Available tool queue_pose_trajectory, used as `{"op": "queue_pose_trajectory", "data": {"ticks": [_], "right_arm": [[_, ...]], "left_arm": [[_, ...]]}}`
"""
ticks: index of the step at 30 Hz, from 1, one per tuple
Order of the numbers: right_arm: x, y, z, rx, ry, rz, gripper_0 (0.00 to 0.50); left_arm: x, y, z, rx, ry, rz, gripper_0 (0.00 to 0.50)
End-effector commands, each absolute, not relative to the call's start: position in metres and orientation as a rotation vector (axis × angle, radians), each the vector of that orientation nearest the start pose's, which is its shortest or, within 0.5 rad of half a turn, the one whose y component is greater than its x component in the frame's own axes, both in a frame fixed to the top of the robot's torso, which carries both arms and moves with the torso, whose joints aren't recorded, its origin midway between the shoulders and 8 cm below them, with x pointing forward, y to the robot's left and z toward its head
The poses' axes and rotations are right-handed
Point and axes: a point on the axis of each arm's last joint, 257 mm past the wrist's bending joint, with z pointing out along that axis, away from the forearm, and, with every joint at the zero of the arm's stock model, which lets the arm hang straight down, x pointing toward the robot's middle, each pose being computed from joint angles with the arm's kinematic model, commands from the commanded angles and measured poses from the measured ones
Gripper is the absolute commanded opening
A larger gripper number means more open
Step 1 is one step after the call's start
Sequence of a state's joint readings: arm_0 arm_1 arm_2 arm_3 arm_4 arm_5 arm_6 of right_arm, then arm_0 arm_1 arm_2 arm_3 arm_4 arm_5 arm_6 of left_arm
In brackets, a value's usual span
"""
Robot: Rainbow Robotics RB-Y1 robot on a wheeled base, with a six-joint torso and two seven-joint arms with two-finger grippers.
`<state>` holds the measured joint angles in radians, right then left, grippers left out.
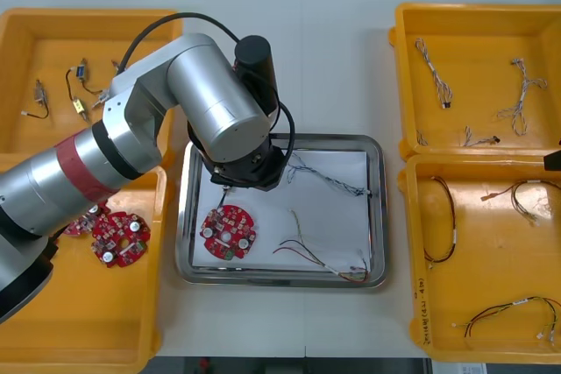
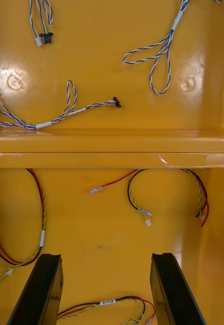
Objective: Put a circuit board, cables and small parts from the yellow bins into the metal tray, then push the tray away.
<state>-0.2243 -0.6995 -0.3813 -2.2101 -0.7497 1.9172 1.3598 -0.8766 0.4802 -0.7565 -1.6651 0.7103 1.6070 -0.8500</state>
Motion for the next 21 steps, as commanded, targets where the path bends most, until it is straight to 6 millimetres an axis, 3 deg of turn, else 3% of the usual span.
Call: {"op": "queue_pose_trajectory", "data": {"ticks": [1,8,9,11,13,16,21], "right_arm": [[0.3937,-0.3761,-0.1309,0.074,2.534,-0.017,0.500],[0.3925,-0.3761,-0.1323,0.075,2.538,-0.017,0.500],[0.3925,-0.3757,-0.1327,0.074,2.539,-0.016,0.500],[0.3924,-0.3754,-0.1327,0.074,2.539,-0.014,0.500],[0.3924,-0.3750,-0.1331,0.075,2.540,-0.014,0.500],[0.3924,-0.3750,-0.1328,0.077,2.539,-0.012,0.500],[0.3923,-0.3746,-0.1331,0.078,2.540,-0.011,0.500]], "left_arm": [[0.4687,0.0425,-0.2342,0.337,2.702,-0.065,0.000],[0.4700,0.0475,-0.2394,0.333,2.703,-0.039,0.008],[0.4701,0.0474,-0.2396,0.331,2.703,-0.042,0.036],[0.4706,0.0475,-0.2396,0.330,2.701,-0.040,0.199],[0.4709,0.0475,-0.2392,0.327,2.700,-0.042,0.325],[0.4716,0.0470,-0.2389,0.322,2.698,-0.045,0.422],[0.4723,0.0454,-0.2382,0.319,2.694,-0.052,0.498]]}}
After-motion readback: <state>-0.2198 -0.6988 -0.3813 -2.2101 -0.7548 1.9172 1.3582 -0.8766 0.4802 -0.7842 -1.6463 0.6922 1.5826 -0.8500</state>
